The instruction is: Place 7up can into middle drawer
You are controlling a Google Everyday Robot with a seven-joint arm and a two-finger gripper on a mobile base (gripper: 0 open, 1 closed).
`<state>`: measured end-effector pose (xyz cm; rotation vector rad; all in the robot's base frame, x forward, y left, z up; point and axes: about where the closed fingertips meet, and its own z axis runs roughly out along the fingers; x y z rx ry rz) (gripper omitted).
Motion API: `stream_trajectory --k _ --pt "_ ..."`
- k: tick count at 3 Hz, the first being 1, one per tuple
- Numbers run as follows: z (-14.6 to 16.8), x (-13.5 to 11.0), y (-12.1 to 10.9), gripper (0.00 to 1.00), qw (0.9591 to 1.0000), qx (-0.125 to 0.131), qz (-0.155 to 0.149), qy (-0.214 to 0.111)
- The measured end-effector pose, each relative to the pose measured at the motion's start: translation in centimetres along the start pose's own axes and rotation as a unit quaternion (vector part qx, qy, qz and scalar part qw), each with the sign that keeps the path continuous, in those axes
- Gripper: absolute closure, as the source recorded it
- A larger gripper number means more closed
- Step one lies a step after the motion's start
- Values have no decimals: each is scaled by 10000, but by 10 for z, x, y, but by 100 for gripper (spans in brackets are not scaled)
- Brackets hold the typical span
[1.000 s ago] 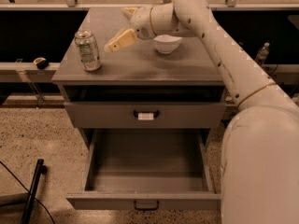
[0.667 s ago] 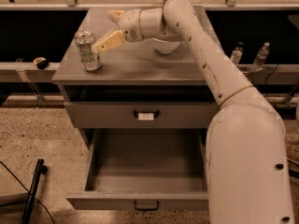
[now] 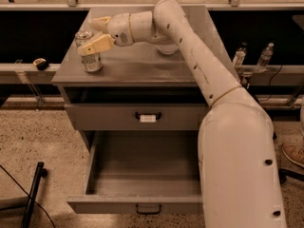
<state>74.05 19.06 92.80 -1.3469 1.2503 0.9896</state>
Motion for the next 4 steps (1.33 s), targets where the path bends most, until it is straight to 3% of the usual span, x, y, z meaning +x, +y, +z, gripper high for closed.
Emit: stream_trajectory --k 1,2,3,4 --pt "16 11 12 42 9994 -219 256 67" --pt "21 1 24 73 9989 -400 251 -45" --pt "-14 -21 46 96 9988 -381 -228 -198" --pt "-56 -73 81 100 9953 -29 -840 -473"
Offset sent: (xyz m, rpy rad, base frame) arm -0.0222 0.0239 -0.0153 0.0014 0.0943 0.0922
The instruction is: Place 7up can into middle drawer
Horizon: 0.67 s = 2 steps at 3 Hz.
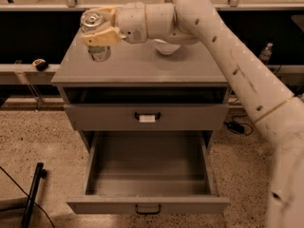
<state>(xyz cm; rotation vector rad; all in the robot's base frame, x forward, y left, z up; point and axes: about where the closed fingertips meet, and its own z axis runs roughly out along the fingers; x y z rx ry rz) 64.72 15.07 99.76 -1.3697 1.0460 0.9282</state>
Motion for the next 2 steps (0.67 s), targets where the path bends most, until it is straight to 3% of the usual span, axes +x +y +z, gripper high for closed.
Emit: stream_trajectory --k 1,2 --pt "-23 -25 28 100 9979 476 21 -436" --pt "-71 21 71 100 9953 670 660 -221"
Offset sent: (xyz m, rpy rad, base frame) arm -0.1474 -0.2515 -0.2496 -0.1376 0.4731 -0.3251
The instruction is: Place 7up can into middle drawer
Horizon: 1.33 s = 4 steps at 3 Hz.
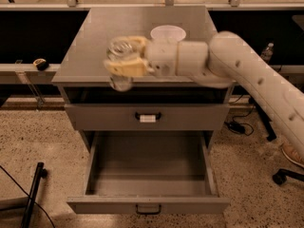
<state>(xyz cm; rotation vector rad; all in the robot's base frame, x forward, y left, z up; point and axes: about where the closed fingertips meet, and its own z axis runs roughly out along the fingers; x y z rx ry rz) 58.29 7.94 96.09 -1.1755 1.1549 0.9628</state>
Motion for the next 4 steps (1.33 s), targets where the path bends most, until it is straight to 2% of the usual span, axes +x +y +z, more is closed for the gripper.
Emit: stream_trajectory --k 1,2,3,4 --pt "-32 35 21 100 9992 115 244 280" --pt "-20 52 8 100 9995 -67 237 208" --pt "-15 131 4 100 9966 -664 327 369" --pt "-24 186 12 100 9924 -1145 387 220"
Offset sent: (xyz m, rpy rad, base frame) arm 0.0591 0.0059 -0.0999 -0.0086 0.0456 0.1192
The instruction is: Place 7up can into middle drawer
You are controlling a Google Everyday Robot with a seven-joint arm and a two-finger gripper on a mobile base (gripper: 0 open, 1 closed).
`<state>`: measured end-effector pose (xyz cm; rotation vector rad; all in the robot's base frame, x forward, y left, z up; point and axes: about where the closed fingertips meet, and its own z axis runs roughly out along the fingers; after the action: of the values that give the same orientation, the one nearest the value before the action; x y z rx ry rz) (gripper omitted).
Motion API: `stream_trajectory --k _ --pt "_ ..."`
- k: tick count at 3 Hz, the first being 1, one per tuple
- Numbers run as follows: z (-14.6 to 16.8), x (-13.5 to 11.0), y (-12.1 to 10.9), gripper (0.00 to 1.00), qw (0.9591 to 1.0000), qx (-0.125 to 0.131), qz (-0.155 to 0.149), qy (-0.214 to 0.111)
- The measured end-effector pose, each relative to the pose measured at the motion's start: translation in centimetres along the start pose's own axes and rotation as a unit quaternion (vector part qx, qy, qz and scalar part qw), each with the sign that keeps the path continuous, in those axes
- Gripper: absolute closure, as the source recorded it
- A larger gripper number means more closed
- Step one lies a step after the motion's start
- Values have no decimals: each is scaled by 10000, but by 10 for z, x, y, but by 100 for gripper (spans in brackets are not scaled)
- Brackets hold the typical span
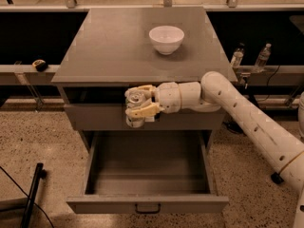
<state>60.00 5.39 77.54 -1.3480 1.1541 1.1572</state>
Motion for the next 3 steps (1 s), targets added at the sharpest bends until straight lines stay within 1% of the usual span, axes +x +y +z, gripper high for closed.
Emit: stream_trajectory --k 1,2,3 --pt "0 0 0 100 10000 2 -1 2" --pt "1 6 16 100 9999 5 161 49" --pt "-3 6 54 100 9986 31 503 152"
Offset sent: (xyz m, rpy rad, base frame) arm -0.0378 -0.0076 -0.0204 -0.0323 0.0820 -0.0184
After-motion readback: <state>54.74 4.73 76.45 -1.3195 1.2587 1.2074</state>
